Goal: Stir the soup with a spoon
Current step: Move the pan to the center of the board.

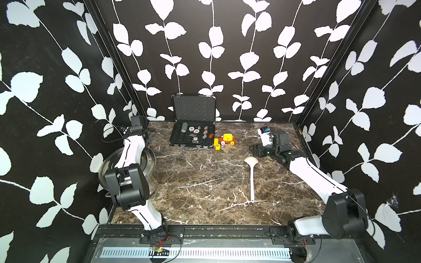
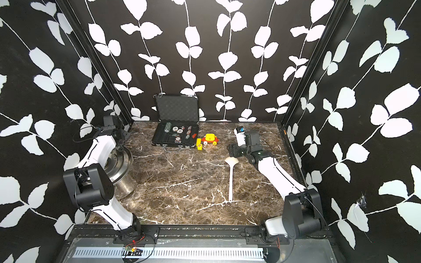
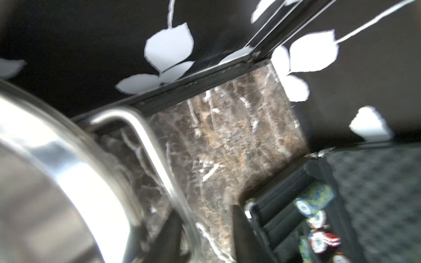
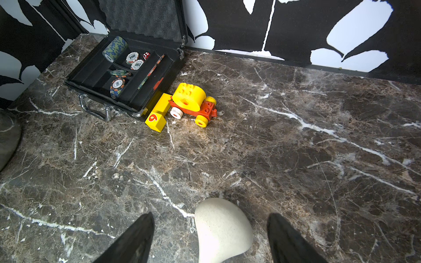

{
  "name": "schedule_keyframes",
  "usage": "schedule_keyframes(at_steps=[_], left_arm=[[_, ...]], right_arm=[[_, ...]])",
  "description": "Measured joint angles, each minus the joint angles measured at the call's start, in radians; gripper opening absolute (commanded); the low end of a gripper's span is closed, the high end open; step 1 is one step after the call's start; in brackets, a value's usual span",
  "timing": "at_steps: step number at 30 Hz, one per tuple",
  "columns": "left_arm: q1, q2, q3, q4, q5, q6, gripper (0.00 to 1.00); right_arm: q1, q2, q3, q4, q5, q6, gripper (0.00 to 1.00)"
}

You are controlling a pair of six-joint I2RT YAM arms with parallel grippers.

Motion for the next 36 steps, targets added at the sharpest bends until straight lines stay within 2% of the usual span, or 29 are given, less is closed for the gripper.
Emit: schedule_keyframes(at_steps=[5, 13, 17, 30, 36], left_arm=[[0.003, -0.022, -0.010, -0.032, 0.067, 0.013, 0.00], [-0.005, -0.049, -0.011, -0.108, 0.205, 0.045, 0.00], [-0.048, -0.073, -0.011, -0.171, 0.232, 0.064, 0.00], [-0.381, -0.153, -0.064, -0.292, 0.298, 0.033, 0.00], [-0.597, -0.140, -0.041, -0.331, 0.323, -0.018, 0.00]], right_arm=[[0.001, 0.000, -0.040, 0.035, 0.001, 0.009, 0.79], [0.003, -0.007, -0.083, 0.076, 0.002, 0.015, 0.79], [0.004, -0.028, -0.100, 0.090, 0.021, 0.017, 0.80], [-0.048, -0.035, -0.107, 0.124, 0.029, 0.080, 0.79], [-0.087, -0.037, -0.140, 0.134, 0.030, 0.110, 0.78]])
